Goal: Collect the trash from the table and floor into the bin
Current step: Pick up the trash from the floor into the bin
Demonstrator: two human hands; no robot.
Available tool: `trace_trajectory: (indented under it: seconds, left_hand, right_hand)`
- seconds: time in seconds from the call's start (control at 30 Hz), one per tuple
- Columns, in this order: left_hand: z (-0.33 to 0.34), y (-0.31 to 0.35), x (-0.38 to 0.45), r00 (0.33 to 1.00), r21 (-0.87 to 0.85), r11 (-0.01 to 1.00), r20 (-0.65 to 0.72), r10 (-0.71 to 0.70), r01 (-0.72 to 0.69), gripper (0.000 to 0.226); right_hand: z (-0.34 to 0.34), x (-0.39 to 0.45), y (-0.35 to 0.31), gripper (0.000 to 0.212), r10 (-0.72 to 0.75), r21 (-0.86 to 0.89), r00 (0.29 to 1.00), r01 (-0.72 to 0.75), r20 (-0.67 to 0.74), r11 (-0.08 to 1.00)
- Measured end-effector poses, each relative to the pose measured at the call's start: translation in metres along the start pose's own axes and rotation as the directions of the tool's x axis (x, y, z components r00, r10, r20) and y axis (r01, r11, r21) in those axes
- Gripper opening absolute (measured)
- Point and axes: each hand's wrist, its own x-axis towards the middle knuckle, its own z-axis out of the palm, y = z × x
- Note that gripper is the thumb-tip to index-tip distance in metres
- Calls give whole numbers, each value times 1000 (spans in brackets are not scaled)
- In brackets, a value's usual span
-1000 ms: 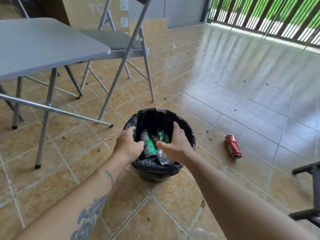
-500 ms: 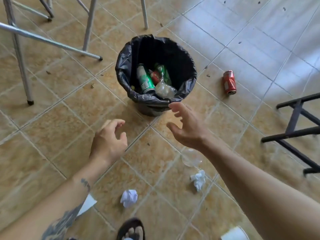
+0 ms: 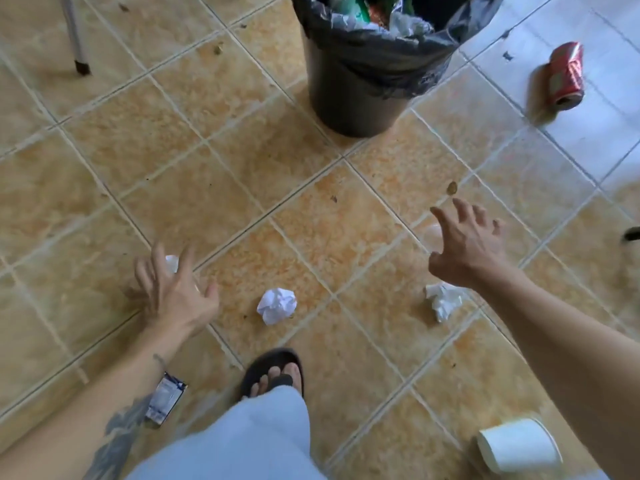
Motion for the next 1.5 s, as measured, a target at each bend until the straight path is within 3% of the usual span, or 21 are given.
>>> trace_trajectory:
  seconds: [0.1, 0.17, 0.37, 0.43, 0.53, 0.57, 0.7, 0.8, 1.03, 1.23, 1.37, 1.5]
  left_hand:
    - [4, 2, -11, 996, 8, 997, 35, -83, 83, 73]
    - [5, 3, -12, 997, 19, 998, 25, -68, 68, 71]
    - [9, 45, -18, 973, 58, 974, -58, 222, -219, 65]
    - [8, 59, -21, 968, 117, 961, 26, 249, -251, 64]
    - [2, 75, -27, 924, 167, 918, 205, 324, -359, 73]
    - [1, 80, -29, 900, 199, 892, 257, 352, -405, 76]
    - [-3, 93, -40, 813, 325, 764, 401, 423, -558, 88]
    - [6, 98, -48, 763, 356, 686, 431, 482, -634, 80]
    - [22, 95, -47, 757, 274, 706, 262, 598, -653, 25]
    - [18, 99, -38, 792, 43, 792, 90, 603, -608, 14]
    - [-24, 136, -23, 810, -272, 763, -206, 549, -586, 10]
    - [-110, 195, 5, 743, -368, 653, -430, 512, -662, 20]
  right_hand:
    - [3, -7, 13, 89, 112, 15, 987, -114, 111, 993]
    - [9, -13, 22, 85, 181, 141, 968, -206, 173, 968]
    - [16, -22, 32, 67, 192, 372, 974, -222, 118, 901]
    - [16, -24, 36, 65, 261, 566, 962, -262, 84, 782]
    - [19, -31, 39, 74, 340, 852, 933, -274, 122, 447]
    - [22, -36, 38, 78, 333, 860, 934, -273, 130, 431]
    - [52, -56, 29, 69, 288, 686, 948, -297, 132, 664]
    - [73, -65, 16, 67, 262, 665, 950, -308, 171, 681]
    - [90, -65, -6, 65, 247, 706, 960, -264, 130, 657]
    - [61, -61, -18, 73, 299, 822, 948, -256, 109, 510]
    - [2, -46, -27, 70, 312, 921, 947, -48, -81, 387]
    - [-97, -22, -33, 72, 309, 928, 895, 234, -323, 291]
